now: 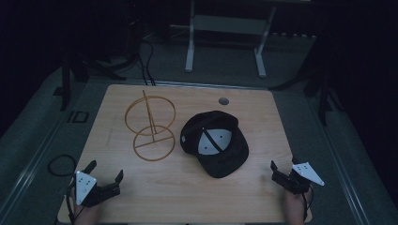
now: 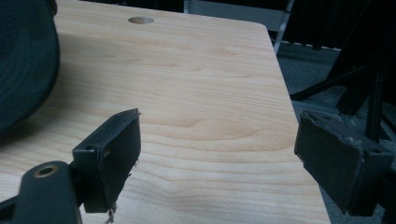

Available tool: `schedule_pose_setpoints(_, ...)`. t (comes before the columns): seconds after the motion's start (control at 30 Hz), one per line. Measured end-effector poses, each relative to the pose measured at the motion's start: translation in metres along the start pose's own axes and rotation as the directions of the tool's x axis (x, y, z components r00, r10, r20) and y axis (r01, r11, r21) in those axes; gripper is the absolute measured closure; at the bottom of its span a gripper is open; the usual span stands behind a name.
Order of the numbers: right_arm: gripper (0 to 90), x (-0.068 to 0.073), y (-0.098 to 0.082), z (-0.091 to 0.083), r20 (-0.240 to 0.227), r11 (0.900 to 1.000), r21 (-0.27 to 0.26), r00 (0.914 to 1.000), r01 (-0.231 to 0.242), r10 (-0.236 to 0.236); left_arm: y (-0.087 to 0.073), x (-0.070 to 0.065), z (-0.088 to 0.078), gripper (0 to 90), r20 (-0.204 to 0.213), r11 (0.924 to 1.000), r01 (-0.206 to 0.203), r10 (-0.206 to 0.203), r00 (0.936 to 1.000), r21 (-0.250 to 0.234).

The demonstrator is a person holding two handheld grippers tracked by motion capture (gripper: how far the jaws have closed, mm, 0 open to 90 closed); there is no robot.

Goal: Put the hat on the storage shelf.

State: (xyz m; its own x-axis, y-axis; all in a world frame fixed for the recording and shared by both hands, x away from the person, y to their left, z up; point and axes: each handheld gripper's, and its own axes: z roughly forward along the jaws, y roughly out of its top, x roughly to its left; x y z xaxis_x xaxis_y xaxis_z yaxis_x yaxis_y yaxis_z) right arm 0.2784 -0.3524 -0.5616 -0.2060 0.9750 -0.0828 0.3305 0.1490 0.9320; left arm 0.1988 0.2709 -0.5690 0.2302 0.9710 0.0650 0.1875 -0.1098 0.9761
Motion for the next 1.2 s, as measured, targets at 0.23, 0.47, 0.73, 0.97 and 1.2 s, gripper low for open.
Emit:
schedule_pose_setpoints(0.23,14.3,0.001,0.000,0.000,-0.028,1.000,0.001,0.9996,-0.004,0.004,0.000,-0.001,0.000,1.7,0.003,1.0000,-0.001,0.001,1.0000,0.001)
schedule_pose_setpoints(0.47,14.1,0.008,0.003,0.003,-0.092,1.000,0.011,0.9957,-0.011,0.012,0.000,-0.002,0.001,1.7,0.006,0.9999,-0.013,0.013,0.9999,0.009)
schedule_pose_setpoints(0.73,14.3,0.021,0.030,0.006,-0.154,1.000,0.002,0.9879,0.022,-0.021,0.001,-0.002,0.000,1.7,0.016,1.0000,-0.003,0.003,0.9999,0.009)
schedule_pose_setpoints(0.97,14.1,0.029,0.059,0.010,-0.239,1.000,0.014,0.9709,0.019,-0.015,0.003,-0.004,-0.003,1.7,0.062,0.9992,0.029,-0.028,0.9977,-0.029)
schedule_pose_setpoints(1.2,12.4,0.037,0.089,0.018,-0.294,0.999,0.024,0.9555,0.032,-0.024,0.004,-0.013,-0.002,1.7,0.116,1.0000,0.005,-0.005,0.9933,0.002)
